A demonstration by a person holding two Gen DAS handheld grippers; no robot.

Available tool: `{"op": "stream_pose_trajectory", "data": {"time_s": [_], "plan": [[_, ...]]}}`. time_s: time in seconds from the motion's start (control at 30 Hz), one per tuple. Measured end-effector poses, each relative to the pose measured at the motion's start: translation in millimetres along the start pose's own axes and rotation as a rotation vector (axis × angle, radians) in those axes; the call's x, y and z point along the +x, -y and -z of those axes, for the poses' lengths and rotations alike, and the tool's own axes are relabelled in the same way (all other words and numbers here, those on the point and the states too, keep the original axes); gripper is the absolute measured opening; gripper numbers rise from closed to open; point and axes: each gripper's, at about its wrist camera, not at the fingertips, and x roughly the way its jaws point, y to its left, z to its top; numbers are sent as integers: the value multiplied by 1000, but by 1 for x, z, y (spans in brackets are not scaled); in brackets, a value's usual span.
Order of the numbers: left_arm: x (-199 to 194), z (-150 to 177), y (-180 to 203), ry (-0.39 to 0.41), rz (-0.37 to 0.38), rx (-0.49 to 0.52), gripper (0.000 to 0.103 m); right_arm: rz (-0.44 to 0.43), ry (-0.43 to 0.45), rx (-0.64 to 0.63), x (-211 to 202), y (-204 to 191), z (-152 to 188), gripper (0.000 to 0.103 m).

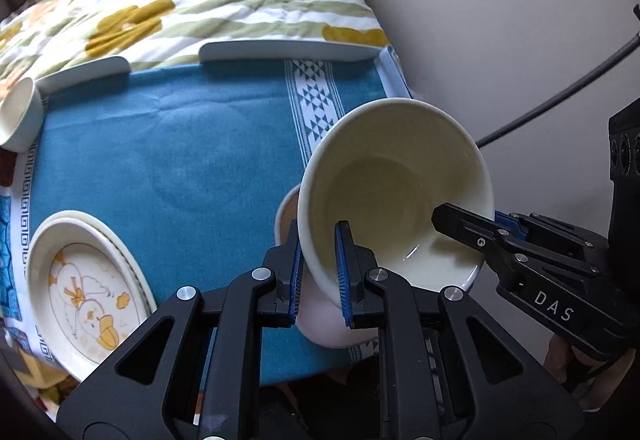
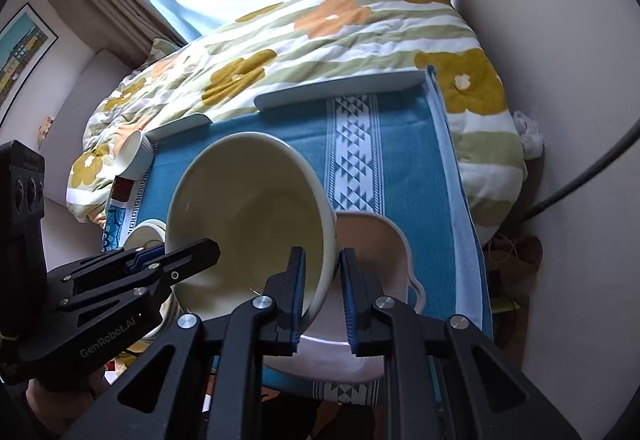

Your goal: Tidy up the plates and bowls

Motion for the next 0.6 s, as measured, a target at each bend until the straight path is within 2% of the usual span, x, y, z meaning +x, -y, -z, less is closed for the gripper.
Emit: {"op": "stream_pose_trajectory", "data": {"time_s": [0.27, 0.6], "plan": [[43, 6, 11, -118, -25, 94, 13, 20, -71, 122, 26, 25, 31, 16], [66, 9, 23, -143, -102, 211, 13, 34, -130, 169, 49, 35, 44, 16]]}}
